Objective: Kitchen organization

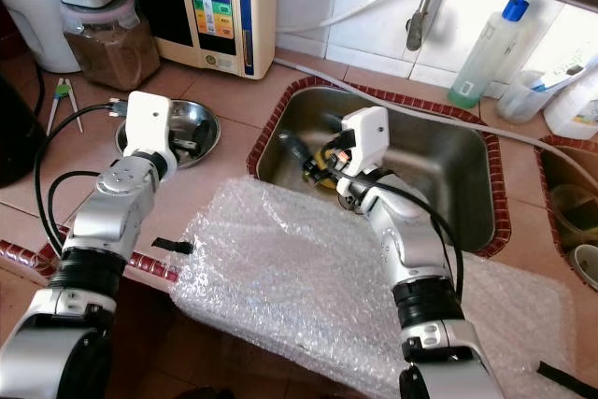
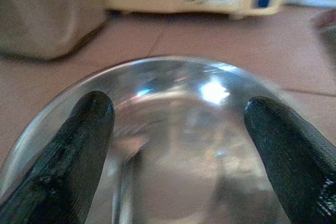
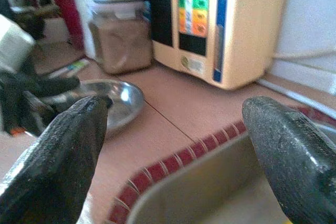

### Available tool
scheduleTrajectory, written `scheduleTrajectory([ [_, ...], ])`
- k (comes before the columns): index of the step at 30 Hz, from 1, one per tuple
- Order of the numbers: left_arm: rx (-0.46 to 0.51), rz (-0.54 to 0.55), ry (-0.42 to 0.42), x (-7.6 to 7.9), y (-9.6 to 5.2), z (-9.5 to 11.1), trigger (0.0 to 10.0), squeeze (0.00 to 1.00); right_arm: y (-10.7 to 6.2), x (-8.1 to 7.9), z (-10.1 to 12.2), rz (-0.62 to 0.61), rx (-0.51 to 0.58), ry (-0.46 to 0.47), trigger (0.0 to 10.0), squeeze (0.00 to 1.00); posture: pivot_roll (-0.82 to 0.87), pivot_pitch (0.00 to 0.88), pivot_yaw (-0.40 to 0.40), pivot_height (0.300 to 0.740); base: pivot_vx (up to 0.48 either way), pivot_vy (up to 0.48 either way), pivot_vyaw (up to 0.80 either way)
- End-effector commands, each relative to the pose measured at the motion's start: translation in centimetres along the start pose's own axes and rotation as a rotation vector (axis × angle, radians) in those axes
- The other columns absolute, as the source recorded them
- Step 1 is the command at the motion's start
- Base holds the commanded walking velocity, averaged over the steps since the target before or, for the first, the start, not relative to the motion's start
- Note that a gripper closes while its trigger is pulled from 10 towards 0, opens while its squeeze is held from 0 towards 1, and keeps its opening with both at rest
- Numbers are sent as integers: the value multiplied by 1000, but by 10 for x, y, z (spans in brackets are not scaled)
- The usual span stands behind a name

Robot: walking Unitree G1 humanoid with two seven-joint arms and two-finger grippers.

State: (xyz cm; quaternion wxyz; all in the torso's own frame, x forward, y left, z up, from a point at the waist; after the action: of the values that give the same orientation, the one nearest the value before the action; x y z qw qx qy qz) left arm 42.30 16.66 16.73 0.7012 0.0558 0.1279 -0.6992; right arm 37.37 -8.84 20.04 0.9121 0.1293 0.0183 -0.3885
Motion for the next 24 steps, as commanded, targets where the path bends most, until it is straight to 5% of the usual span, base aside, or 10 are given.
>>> scheduleTrajectory([
  [1,3,65,-11,-11,4,6,10000,0,-2,-11,6,64,1,8,10000,0,15,104,-39,740,0,0,0],
  [8,-53,65,-58,-13,8,-1,10000,0,-5,-36,8,184,-20,25,10000,0,19,106,-35,740,0,0,0],
  [14,-103,46,-108,-10,10,-9,10000,0,-6,-38,7,181,-38,21,10000,0,21,107,-35,740,0,0,0],
  [24,-161,-84,-11,-5,11,-14,10000,0,-5,-35,10,168,-54,10,10000,0,27,106,-32,740,0,0,0],
])
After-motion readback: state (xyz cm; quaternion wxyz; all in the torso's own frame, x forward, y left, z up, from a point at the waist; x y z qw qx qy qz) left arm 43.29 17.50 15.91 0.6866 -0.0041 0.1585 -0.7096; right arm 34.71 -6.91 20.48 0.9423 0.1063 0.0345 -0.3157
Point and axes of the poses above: a point about 5 cm out from each wrist's last joint towards the gripper, its own y axis pointing out of the wrist towards the gripper, its own z axis along the axis of the wrist's last joint, x = y × z, the point moved 4 cm from there along y, pointing out of the wrist towards the gripper, and after that the axes turned 8 degrees about y, right-handed, at the moved point
